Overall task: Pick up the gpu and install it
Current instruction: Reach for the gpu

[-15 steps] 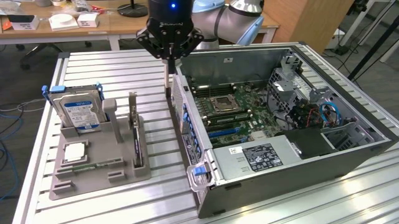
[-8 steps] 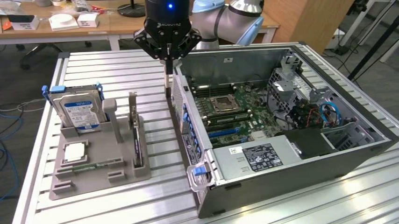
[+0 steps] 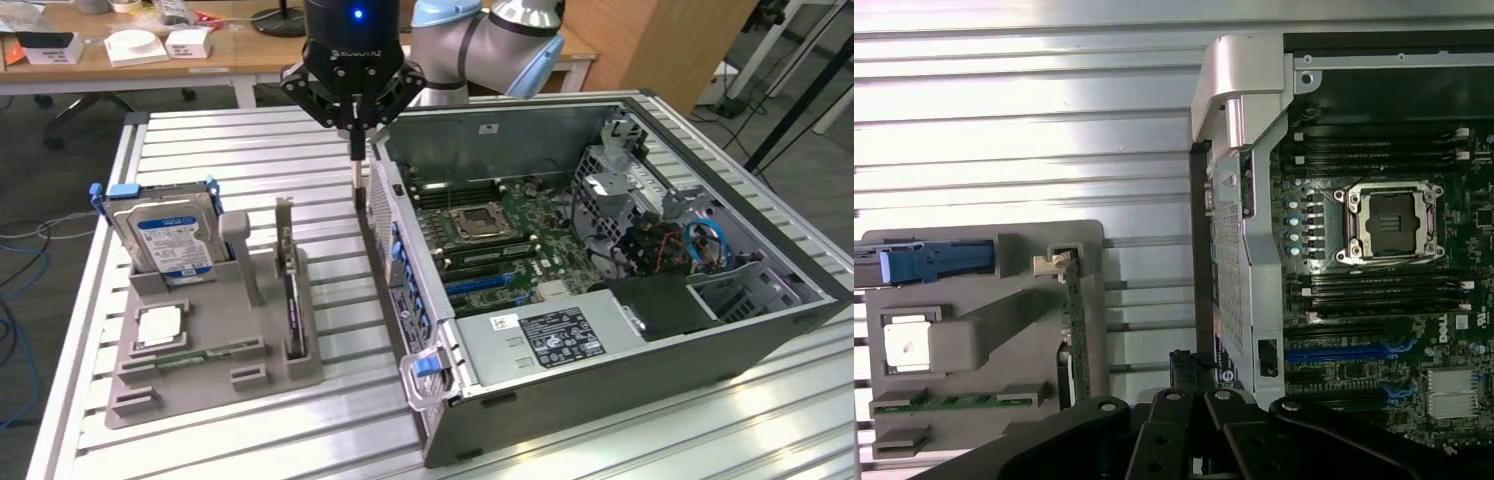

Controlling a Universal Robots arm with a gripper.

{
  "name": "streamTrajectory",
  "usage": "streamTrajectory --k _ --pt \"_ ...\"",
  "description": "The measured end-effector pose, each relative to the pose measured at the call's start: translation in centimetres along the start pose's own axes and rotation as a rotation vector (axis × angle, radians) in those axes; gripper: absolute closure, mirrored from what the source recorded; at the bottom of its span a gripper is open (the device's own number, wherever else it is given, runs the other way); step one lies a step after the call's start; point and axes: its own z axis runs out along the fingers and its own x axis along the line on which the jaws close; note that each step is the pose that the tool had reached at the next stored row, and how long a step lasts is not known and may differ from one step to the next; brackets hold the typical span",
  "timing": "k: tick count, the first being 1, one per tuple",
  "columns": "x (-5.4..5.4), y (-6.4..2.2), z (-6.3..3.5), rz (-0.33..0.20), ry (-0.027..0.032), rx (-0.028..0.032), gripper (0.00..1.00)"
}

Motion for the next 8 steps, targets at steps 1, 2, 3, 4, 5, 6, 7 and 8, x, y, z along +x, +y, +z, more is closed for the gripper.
streamTrajectory --k 1,2,3,4,5,6,7,8 --pt "0.07 -0.01 0.01 0.0 -0.0001 0.0 0.89" --pt "0.13 -0.01 0.02 0.0 0.0 0.0 0.89" --pt "0.2 -0.02 0.03 0.0 0.0 0.0 0.89" --pt "0.27 -0.02 0.04 0.0 0.0 0.0 0.89" --pt "0.34 -0.03 0.05 0.0 0.0 0.0 0.89" --pt "0.4 -0.03 0.05 0.0 0.0 0.0 0.89" --pt "0.46 -0.04 0.06 0.0 -0.0001 0.0 0.89" --pt "0.53 -0.04 0.07 0.0 0.0 0.0 0.89"
